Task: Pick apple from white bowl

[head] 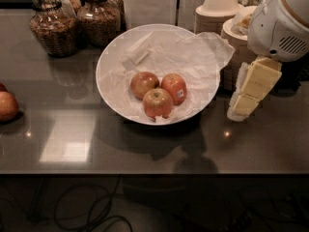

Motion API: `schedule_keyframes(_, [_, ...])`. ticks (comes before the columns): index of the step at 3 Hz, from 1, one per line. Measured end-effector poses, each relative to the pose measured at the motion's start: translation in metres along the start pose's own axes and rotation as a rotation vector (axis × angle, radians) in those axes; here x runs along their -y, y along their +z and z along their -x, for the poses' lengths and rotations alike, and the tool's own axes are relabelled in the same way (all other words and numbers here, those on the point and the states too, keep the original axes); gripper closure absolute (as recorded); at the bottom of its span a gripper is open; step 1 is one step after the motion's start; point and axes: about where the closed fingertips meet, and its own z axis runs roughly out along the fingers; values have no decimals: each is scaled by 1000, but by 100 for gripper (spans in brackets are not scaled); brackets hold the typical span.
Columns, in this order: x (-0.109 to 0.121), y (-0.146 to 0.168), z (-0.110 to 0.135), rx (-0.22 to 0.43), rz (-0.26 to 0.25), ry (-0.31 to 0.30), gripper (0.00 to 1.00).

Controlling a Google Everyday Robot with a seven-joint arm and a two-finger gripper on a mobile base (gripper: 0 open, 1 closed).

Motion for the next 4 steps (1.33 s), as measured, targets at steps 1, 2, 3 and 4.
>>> schedule_keyframes(1, [0,0,1,1,-1,0,0])
schedule_keyframes(2, [1,21,36,55,9,-16,0])
schedule_keyframes(3, [-1,47,78,121,40,-34,0])
schedule_keyframes(4, [-4,65,105,159,70,-55,0])
